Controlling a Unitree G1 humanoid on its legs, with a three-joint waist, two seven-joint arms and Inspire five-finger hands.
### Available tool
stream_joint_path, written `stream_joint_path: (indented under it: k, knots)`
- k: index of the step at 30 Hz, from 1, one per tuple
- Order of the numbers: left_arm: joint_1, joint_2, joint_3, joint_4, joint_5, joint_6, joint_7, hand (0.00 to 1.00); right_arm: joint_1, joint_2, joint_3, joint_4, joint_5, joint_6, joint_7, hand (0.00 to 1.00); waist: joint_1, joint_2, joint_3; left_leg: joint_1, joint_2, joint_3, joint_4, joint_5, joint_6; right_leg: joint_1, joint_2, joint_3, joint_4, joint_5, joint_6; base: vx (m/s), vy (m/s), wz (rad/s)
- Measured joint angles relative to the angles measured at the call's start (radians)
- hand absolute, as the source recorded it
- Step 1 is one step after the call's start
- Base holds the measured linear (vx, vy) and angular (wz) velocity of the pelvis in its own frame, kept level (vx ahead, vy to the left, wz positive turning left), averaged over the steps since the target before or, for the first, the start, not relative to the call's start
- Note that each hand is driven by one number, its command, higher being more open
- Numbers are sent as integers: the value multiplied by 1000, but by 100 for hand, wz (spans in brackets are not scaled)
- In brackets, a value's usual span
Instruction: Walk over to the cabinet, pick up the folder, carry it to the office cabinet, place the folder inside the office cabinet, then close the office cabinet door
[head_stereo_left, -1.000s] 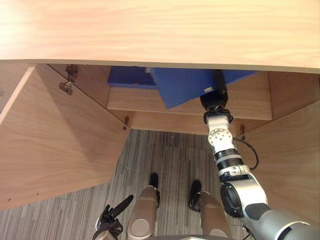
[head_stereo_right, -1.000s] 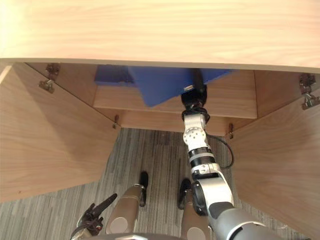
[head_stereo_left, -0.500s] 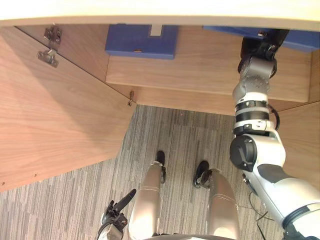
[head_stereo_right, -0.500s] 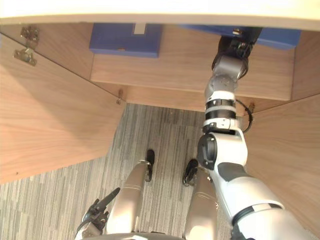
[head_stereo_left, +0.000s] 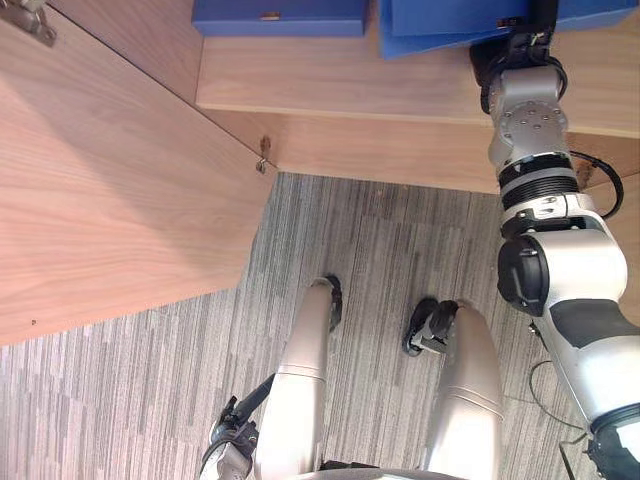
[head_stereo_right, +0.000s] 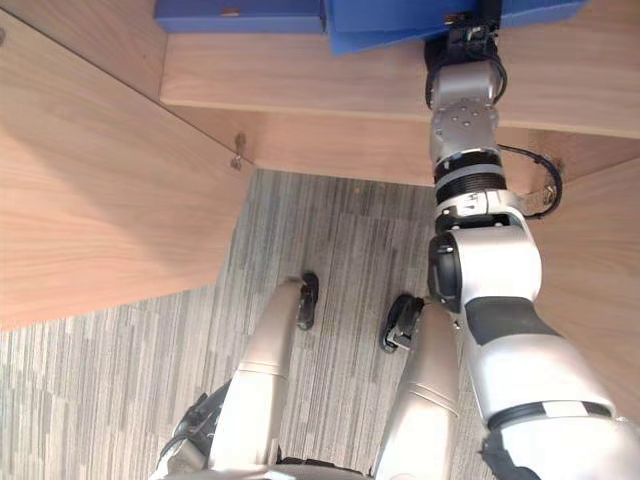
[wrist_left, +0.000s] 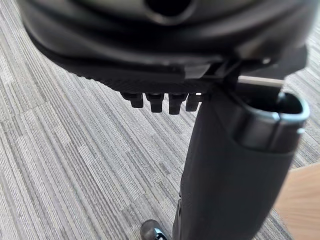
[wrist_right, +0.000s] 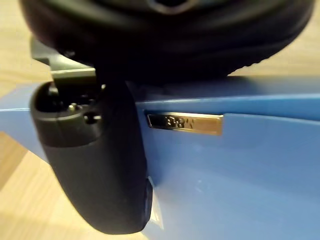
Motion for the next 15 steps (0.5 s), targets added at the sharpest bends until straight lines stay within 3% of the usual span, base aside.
stream_joint_path:
  k: [8, 11, 12, 15]
  knots:
    - [-1, -7, -2, -15, 1, -2, 26, 100, 55, -2, -254, -165, 7, -205, -20, 0, 11, 0, 0, -4, 0, 1, -16, 1, -1, -6, 0, -2, -11, -2, 0, 9, -8, 0]
    - [-1, -7, -2, -23, 1, -7, 29, 100, 71, 3, -299, -212, 11, -244, -22, 0, 11, 0, 0, 1, 3, 4, -31, 2, -3, -5, 4, -2, -24, 0, -1, 51, -18, -1]
    - [-1, -8, -2, -27, 1, -7, 29, 100, 77, 9, -299, -229, 11, -246, -22, 100, 11, -1, 0, 5, 6, 4, -41, 3, -5, -3, 6, -2, -32, 2, -1, 61, -26, -4]
    - [0, -8, 0, -38, 1, -10, 30, 100, 79, 17, -301, -242, 37, -254, -24, 100, 18, -1, 1, 27, 12, 4, -64, 4, -6, 17, 9, -10, -50, 3, -2, 65, -32, -1]
